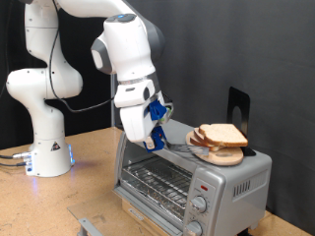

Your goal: Make a piece of toast with the oven

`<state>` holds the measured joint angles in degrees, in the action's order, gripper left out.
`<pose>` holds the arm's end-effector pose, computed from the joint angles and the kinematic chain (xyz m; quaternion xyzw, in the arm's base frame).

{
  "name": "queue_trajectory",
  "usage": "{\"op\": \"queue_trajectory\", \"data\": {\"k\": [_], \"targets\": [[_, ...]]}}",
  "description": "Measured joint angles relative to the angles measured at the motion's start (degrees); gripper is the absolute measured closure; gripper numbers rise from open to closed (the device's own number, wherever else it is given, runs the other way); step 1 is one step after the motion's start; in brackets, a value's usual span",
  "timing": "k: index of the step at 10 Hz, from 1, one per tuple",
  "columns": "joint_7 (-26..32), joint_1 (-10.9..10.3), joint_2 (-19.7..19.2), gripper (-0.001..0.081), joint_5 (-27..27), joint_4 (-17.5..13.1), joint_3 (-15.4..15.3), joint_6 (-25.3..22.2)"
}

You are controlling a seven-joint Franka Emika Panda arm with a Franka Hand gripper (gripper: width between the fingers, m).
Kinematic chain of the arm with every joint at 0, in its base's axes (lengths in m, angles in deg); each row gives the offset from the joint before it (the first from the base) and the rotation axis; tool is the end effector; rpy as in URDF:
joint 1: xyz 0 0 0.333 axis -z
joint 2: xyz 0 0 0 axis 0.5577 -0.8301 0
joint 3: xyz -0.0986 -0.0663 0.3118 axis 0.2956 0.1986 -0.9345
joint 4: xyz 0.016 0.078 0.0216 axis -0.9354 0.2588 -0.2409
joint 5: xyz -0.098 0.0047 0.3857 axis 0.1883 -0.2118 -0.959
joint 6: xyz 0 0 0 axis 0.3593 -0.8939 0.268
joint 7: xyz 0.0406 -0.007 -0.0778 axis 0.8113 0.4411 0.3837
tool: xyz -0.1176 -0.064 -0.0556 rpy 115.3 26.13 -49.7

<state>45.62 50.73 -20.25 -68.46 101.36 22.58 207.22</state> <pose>0.5557 0.0427 0.3835 -0.9876 0.0635 -0.0831 0.1169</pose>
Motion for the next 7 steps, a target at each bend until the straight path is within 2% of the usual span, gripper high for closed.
{"op": "queue_trajectory", "data": {"k": [3, 7], "targets": [[3.00, -0.10, 0.06, 0.0417, -2.54, -0.64, -0.53, 0.03], [3.92, -0.10, 0.86, 0.0417, -3.32, -0.64, -0.60, -0.43]]}}
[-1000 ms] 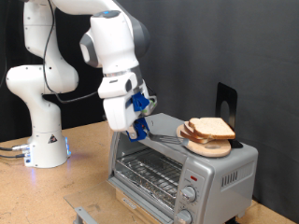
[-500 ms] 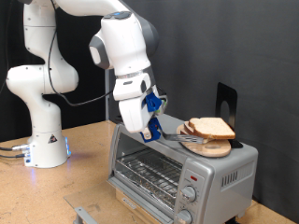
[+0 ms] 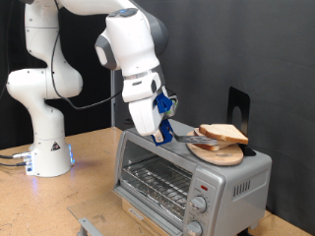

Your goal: Make a piece of toast with the oven

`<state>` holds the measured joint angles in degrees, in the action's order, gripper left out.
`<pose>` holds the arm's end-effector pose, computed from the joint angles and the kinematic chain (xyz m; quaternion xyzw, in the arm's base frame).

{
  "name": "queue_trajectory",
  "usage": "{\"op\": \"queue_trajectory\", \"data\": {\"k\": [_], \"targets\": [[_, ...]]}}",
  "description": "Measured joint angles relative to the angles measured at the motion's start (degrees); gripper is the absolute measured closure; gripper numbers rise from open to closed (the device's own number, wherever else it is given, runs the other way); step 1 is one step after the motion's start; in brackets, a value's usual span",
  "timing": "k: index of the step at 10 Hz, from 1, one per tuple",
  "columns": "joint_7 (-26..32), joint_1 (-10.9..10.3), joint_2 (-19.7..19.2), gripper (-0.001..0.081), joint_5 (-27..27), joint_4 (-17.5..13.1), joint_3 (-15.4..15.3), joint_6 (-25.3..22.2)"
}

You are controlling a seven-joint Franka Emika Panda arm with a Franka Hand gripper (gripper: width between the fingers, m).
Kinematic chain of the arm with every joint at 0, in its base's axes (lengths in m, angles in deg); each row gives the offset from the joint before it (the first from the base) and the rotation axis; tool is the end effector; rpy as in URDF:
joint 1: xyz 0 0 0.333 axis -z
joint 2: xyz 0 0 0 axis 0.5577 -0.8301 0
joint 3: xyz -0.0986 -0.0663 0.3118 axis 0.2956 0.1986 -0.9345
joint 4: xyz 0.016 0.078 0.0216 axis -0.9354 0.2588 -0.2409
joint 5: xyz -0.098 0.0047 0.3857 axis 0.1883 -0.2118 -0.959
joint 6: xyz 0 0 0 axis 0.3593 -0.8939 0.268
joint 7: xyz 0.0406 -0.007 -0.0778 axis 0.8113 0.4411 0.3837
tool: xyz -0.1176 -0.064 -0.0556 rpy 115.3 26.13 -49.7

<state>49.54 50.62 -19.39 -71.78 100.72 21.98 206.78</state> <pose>0.5568 0.0527 0.3964 -0.9854 0.0399 -0.0950 0.1355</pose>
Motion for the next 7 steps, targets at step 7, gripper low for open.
{"op": "queue_trajectory", "data": {"k": [7], "targets": [[-0.66, 0.00, 0.16, 0.0417, 1.20, -0.08, -0.33, -3.07]]}}
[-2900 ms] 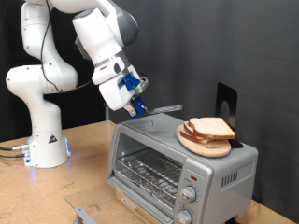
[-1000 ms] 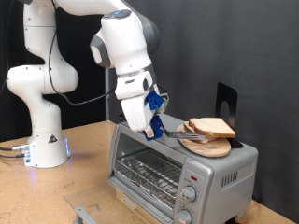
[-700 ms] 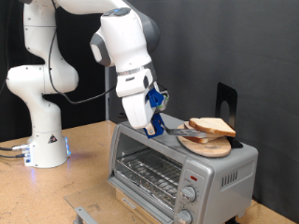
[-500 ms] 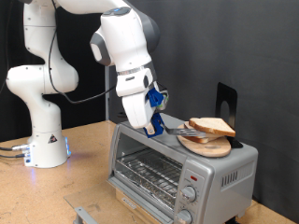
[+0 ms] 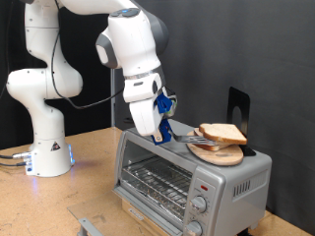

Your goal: Make a piece of toast with the oven

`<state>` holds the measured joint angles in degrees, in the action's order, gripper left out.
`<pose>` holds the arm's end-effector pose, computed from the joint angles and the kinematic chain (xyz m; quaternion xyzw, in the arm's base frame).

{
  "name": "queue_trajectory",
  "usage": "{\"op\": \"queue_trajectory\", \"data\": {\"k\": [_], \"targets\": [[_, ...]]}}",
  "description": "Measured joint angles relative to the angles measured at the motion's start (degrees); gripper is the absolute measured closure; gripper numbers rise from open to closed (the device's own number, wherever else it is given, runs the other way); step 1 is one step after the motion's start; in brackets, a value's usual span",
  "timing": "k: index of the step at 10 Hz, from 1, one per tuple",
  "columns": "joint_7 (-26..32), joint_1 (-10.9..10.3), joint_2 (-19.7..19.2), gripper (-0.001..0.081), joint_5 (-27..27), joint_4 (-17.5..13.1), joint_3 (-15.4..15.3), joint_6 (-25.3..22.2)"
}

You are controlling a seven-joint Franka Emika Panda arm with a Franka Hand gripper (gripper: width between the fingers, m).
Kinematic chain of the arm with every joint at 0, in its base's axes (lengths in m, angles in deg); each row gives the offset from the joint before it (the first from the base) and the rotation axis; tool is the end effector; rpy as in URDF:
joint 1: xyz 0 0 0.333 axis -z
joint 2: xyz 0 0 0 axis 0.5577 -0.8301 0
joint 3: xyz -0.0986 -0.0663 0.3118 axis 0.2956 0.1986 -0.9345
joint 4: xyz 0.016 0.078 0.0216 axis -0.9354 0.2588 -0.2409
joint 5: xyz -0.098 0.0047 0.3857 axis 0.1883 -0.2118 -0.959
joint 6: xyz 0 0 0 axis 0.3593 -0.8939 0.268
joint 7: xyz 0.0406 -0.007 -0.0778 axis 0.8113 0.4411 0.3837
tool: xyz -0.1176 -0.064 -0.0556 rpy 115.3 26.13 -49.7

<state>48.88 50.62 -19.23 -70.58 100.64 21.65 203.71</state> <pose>0.5498 0.0576 0.3927 -0.9884 0.0321 -0.0697 0.1309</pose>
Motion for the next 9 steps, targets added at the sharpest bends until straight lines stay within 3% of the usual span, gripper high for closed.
{"op": "queue_trajectory", "data": {"k": [2, 9], "targets": [[-0.01, 0.00, 0.09, 0.0417, 1.69, -0.43, -0.12, -3.42], [-1.03, -0.07, 0.40, 0.0417, 2.36, -1.26, -1.99, -6.63]]}}
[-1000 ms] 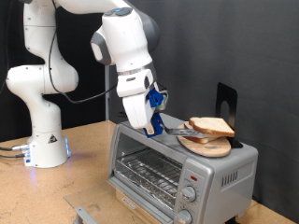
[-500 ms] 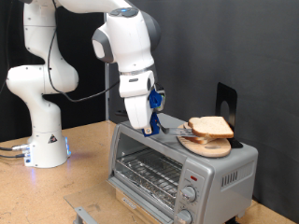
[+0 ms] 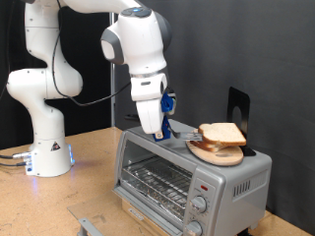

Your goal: Make a piece of toast with the oven

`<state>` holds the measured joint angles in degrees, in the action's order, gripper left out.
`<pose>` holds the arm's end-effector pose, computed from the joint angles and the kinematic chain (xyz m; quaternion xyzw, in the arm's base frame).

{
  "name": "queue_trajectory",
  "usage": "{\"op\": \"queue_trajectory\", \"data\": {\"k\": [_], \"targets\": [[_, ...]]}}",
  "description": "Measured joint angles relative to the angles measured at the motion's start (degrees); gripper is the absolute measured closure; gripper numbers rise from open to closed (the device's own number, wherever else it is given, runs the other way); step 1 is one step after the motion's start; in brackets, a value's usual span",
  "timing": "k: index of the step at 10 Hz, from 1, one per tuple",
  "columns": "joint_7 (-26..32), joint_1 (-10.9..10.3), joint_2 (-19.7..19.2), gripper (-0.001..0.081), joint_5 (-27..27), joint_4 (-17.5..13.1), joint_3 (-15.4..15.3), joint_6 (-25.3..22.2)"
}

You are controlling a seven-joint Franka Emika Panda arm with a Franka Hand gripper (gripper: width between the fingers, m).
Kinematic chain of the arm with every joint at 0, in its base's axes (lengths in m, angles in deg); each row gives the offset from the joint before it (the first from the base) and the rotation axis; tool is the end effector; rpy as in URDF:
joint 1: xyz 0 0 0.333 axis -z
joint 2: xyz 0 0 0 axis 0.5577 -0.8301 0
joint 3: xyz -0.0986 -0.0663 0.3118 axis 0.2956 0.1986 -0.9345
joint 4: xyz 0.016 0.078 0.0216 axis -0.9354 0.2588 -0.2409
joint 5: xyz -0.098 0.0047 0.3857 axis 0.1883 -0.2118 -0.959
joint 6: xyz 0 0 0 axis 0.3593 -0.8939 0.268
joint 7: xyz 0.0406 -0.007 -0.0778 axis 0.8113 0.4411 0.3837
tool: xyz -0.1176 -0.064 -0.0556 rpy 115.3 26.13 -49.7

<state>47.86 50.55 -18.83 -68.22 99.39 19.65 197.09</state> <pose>0.5370 0.0801 0.3947 -0.9925 0.0016 -0.0235 0.1200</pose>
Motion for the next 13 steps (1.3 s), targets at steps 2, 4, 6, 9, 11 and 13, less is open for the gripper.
{"op": "queue_trajectory", "data": {"k": [2, 4, 6, 9, 11, 13], "targets": [[-2.72, -0.15, -0.43, 0.0417, 0.24, -1.12, -0.97, -1.07], [-6.26, -0.26, -1.57, 0.0417, 1.31, -2.62, -1.94, -1.26], [-9.26, -0.42, -3.40, 0.0417, 2.74, -4.52, -2.56, -1.26], [-13.67, -0.73, -6.61, 0.0417, 5.26, -7.82, -3.38, -1.23], [-13.88, -0.93, -7.77, 0.0417, 5.71, -8.90, -3.56, -0.77], [-13.88, -1.03, -7.98, 0.0417, 5.72, -8.58, -3.87, 2.86]]}}
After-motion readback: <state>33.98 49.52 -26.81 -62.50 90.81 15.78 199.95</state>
